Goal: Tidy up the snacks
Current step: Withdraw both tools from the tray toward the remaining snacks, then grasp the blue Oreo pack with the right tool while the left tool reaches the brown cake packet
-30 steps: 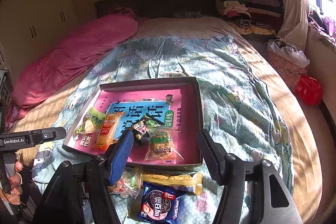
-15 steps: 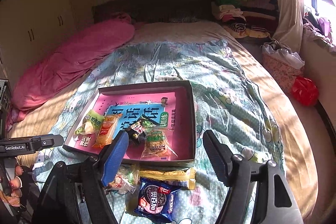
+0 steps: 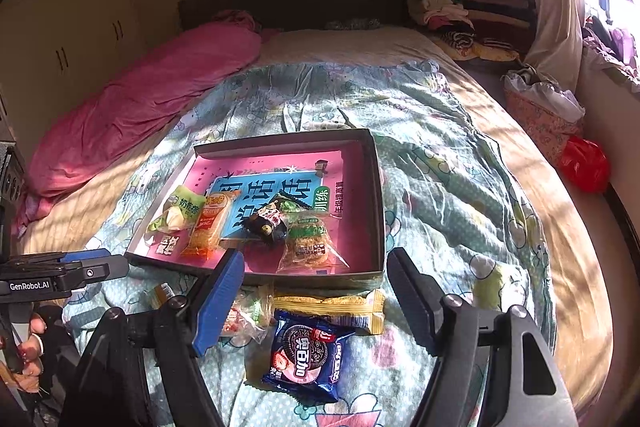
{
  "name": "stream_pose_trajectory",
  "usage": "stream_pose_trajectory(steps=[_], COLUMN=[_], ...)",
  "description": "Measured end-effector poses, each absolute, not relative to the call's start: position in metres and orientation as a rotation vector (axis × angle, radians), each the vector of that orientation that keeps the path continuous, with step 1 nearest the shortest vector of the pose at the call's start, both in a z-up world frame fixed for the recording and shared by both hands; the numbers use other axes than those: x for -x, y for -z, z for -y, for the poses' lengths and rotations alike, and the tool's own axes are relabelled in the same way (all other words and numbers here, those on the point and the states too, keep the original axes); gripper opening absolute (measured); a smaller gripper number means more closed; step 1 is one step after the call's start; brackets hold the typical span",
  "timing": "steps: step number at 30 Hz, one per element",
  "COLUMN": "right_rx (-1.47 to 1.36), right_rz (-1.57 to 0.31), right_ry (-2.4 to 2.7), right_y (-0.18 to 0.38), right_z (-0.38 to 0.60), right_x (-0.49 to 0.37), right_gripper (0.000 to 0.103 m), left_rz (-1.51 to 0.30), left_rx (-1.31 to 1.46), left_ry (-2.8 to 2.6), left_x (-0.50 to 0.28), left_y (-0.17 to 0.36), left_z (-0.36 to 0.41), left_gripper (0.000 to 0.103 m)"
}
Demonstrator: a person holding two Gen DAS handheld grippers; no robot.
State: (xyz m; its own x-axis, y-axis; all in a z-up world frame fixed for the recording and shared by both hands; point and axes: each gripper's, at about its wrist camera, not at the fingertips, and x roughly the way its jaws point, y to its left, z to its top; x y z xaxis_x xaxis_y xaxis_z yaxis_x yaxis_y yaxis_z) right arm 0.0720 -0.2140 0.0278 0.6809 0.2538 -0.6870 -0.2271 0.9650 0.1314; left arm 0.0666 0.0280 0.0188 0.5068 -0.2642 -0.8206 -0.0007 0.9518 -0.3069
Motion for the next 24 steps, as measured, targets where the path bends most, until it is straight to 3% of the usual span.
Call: stream_pose_trajectory(steps=[24], right_rx=[-0.029], right_rz=[-0.915], right_ry=[-0.306], right_y=[0.014], right_z=[0.202], right_x=[-0.048], right_gripper=[0.073], left_rz=[-1.075], left_rx=[0.207], left_ry=[0.201], left_x=[-0.049], left_y=[-0.005], left_z=[-0.007], left_gripper=[0.063])
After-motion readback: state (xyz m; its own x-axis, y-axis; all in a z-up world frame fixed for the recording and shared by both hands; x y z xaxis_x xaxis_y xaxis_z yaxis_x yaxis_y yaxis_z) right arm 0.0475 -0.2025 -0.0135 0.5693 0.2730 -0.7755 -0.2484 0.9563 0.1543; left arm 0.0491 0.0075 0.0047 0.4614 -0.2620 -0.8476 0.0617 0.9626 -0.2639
